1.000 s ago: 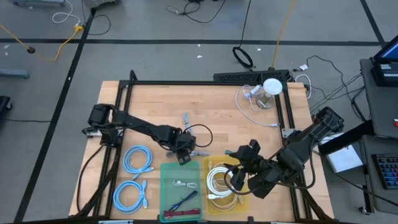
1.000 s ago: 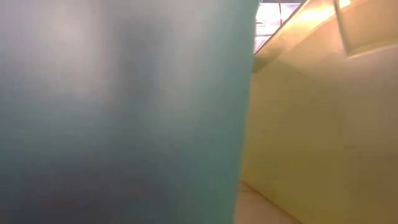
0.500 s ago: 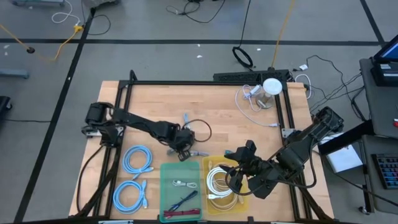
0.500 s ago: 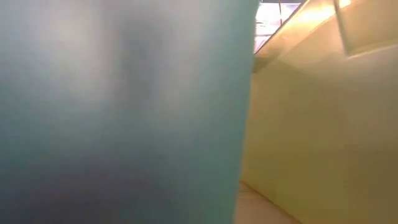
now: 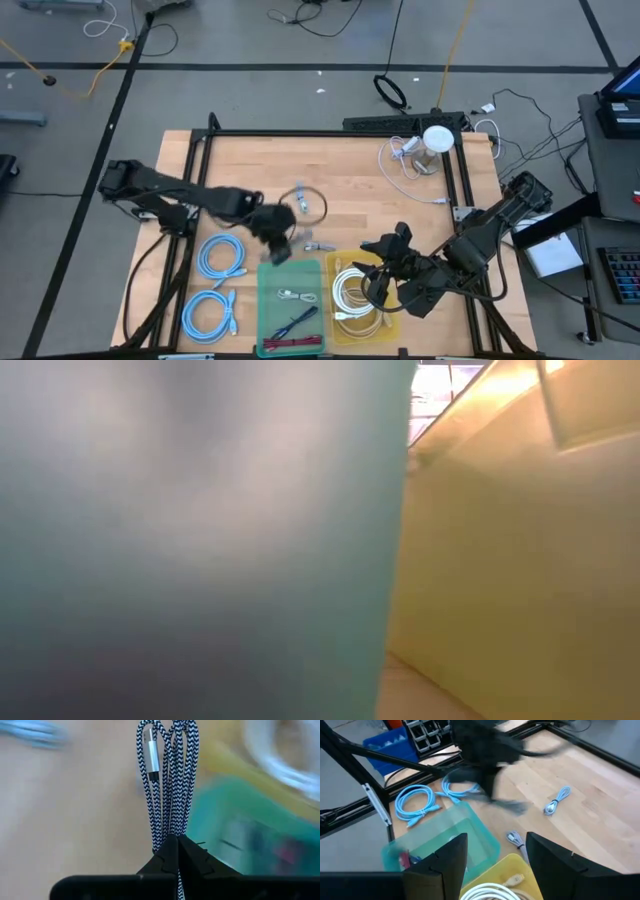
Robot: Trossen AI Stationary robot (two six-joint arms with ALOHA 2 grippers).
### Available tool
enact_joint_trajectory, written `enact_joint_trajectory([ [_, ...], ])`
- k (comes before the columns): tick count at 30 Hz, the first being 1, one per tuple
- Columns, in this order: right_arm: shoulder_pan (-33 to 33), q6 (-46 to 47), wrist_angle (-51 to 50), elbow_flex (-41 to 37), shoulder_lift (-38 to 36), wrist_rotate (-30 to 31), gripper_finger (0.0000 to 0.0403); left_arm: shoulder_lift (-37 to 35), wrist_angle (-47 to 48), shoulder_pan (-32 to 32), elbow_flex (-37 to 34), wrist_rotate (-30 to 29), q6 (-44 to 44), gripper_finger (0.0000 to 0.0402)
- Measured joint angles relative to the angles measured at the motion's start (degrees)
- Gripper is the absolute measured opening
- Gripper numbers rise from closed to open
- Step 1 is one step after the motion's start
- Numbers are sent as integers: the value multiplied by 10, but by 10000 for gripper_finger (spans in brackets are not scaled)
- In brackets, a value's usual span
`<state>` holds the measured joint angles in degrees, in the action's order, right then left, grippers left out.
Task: Pick & Place USB Port
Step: Put the black and white USB cable into the green bin
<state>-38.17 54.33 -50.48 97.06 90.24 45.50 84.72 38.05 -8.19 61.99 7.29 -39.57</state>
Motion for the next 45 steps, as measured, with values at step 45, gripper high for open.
enact_joint_trajectory([
  [45,72,-75,23,0,0,-23,196,178,-365,-232,1,120,-146,86],
])
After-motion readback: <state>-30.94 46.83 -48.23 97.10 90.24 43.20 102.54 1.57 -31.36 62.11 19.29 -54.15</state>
